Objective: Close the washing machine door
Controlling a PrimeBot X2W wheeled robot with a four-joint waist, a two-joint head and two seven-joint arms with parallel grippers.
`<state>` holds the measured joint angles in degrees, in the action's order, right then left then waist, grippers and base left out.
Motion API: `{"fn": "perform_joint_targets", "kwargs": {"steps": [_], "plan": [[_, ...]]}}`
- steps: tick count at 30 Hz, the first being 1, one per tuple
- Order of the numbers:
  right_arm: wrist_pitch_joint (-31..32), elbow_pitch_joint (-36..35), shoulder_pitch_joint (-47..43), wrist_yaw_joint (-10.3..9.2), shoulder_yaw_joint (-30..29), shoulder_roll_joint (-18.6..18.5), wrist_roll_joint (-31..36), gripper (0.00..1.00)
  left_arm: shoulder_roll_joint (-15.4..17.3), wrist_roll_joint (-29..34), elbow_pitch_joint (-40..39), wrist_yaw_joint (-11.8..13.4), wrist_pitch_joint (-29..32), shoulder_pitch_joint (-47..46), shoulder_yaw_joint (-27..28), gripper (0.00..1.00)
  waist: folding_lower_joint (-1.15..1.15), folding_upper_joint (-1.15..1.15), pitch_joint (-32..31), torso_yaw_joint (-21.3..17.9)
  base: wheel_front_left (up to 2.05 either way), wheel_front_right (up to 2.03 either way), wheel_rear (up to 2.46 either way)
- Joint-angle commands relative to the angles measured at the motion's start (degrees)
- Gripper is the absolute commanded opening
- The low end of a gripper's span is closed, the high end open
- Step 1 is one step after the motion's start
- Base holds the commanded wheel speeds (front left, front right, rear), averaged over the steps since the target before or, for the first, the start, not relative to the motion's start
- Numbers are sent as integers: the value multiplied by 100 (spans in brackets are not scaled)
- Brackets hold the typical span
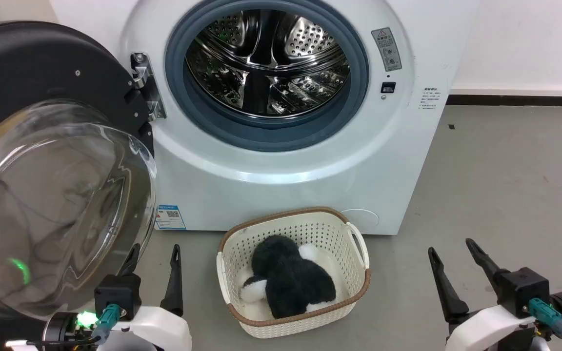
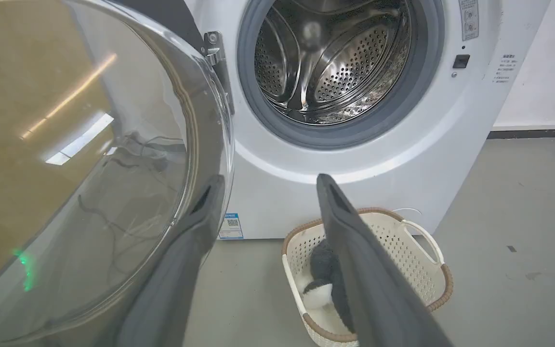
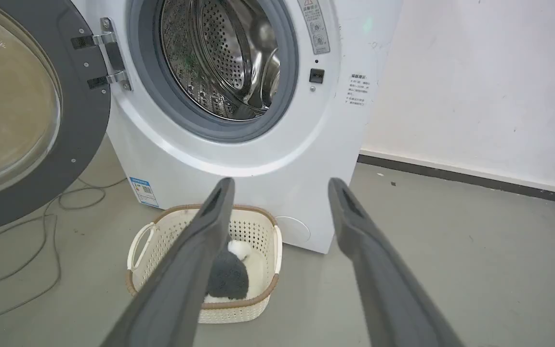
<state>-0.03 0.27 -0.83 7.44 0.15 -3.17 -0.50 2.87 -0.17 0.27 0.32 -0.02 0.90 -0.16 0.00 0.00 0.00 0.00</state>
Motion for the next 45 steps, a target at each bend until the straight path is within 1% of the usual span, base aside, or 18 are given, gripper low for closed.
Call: {"fn": "perform_joint_targets", "kwargs": {"steps": [1,12,22,31,45], "plan": [[-21,4,-4,0,-1,0,-16,100,0,-6,6,8,-21,5,-4,100,0,0,0,0,0,0,0],[-154,13,-20,0,2,3,-93,100,0,-48,61,66,-154,20,-49,100,0,0,1,35,0,0,0],[-273,5,-58,1,51,5,-162,100,0,-81,92,118,-274,45,-84,100,0,0,-9,190,0,0,0],[-381,14,-82,1,106,4,-228,100,3,-103,112,167,-382,86,-118,100,0,0,-31,406,0,0,0],[-549,29,-127,2,197,2,-329,100,12,-153,164,229,-549,149,-174,100,0,0,-79,856,0,0,0]]}}
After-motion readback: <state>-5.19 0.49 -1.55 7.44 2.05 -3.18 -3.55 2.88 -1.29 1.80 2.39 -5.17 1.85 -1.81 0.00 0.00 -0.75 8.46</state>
